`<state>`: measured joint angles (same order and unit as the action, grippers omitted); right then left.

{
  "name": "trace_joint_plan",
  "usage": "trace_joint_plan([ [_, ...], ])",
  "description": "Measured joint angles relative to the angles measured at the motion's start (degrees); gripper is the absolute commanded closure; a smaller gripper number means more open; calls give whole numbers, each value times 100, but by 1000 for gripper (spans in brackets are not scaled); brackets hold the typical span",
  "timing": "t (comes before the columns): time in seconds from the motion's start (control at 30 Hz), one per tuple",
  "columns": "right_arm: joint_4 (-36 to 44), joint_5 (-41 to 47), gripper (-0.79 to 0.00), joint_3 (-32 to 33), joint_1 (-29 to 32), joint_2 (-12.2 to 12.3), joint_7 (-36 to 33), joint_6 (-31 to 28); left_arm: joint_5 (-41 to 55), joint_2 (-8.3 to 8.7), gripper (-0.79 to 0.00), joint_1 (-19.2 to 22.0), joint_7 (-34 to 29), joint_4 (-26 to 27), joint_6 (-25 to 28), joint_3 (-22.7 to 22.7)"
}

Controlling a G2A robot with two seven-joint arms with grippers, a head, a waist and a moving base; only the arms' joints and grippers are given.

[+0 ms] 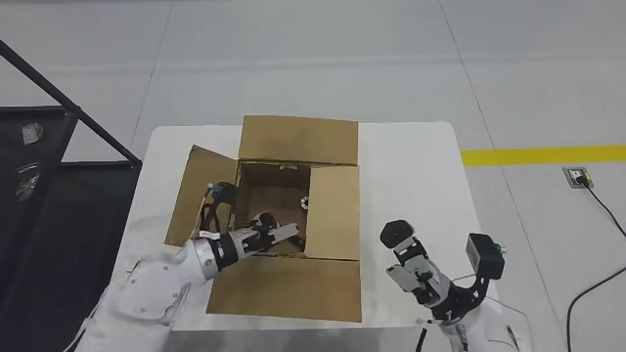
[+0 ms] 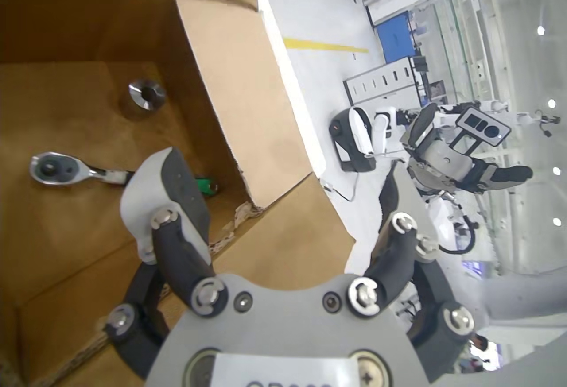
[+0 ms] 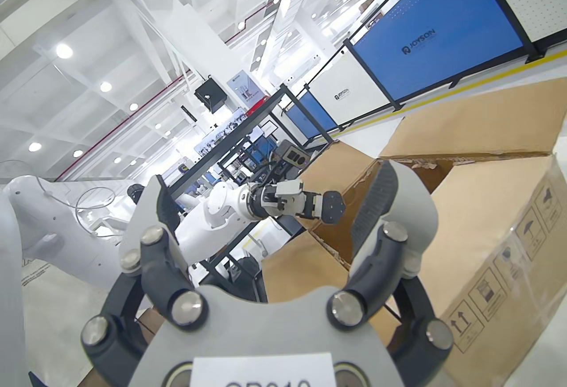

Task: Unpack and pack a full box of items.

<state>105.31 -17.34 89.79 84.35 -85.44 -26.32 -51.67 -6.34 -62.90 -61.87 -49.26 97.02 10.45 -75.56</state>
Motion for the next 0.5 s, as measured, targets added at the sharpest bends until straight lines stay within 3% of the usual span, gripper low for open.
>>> trace_joint_plan([
  [0.2, 29, 68, -785, 152, 206, 82, 144, -61, 191, -190, -785, 961, -129, -1133, -186, 923],
  [0.5, 113, 126, -785, 248, 425, 185, 336, -127, 959, -491, -785, 1694, 65, -2421, 530, 1753],
])
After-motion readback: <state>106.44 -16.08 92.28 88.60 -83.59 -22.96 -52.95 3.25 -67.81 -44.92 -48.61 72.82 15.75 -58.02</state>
